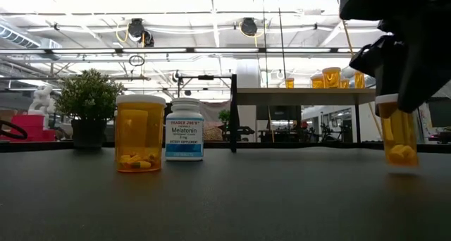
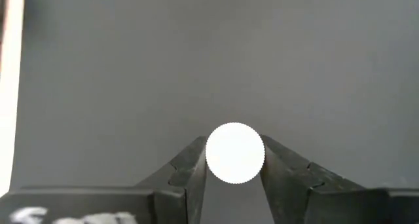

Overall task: Pick and place medicine bottles onto shelf by color
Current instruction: Put the small orange pill bottle on the shelf

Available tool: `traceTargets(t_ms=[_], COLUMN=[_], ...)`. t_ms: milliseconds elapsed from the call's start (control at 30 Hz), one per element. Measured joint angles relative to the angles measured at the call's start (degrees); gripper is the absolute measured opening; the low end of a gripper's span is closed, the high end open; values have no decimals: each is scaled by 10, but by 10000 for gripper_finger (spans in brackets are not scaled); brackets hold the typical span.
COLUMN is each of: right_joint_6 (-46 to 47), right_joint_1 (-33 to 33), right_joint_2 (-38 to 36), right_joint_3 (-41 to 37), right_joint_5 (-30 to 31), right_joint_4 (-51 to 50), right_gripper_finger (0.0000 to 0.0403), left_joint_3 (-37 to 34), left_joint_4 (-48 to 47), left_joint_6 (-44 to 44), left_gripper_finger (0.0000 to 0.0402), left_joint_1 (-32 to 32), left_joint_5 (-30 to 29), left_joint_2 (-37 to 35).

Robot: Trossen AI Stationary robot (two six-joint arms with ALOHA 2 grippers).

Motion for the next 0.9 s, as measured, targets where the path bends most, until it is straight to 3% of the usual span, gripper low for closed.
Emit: traceTargets(t_ms=[133, 400, 633, 900], right_joint_6=[-18, -98, -202, -320], right_joint_1=[-18, -79, -175, -303], right_joint_2=[0, 0, -1, -1], right_joint_3=[33, 176, 310, 397], right_joint_5=[-1, 0, 0, 0], right_joint_4=[-62, -236, -377, -427], right_gripper_finger=[120, 120, 120, 120], left_joint_3=[0, 0, 0, 0], left_joint_4=[0, -6, -6, -6], left_joint_6=[8, 10, 26, 23], left_gripper_finger=[234, 234, 234, 234], left_joint_1=[2, 11, 15, 15], left_joint_5=[0, 0, -2, -5], left_joint_2=[0, 0, 0, 0])
